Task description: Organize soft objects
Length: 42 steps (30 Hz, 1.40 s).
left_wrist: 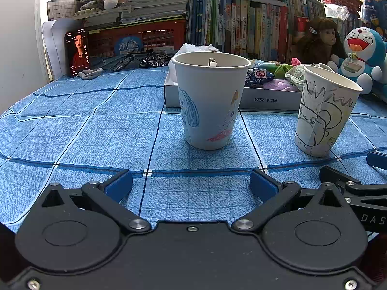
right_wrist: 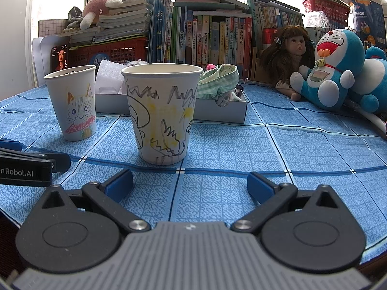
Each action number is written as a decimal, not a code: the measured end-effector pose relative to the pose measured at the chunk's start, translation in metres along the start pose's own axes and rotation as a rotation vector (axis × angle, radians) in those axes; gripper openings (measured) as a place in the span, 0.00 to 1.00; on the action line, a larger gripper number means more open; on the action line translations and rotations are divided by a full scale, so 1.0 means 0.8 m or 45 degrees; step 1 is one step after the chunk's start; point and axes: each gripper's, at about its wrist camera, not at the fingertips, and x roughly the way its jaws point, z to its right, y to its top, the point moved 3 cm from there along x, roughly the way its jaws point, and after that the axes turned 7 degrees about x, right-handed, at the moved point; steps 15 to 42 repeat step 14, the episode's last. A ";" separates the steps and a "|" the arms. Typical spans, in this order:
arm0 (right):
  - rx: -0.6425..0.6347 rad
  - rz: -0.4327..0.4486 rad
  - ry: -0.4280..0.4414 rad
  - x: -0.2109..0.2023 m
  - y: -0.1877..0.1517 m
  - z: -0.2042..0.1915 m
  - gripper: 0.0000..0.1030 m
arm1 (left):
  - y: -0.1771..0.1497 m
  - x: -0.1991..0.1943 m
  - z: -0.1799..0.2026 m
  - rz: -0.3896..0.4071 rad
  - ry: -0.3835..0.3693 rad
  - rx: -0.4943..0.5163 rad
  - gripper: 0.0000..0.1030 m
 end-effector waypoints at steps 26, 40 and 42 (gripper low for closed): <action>-0.001 -0.002 0.002 0.000 0.001 0.000 1.00 | 0.001 0.000 0.000 0.000 -0.006 0.008 1.00; -0.001 -0.002 0.002 0.000 0.001 0.000 1.00 | 0.001 0.000 0.000 0.000 -0.006 0.008 1.00; -0.001 -0.002 0.002 0.000 0.001 0.000 1.00 | 0.001 0.000 0.000 0.000 -0.006 0.008 1.00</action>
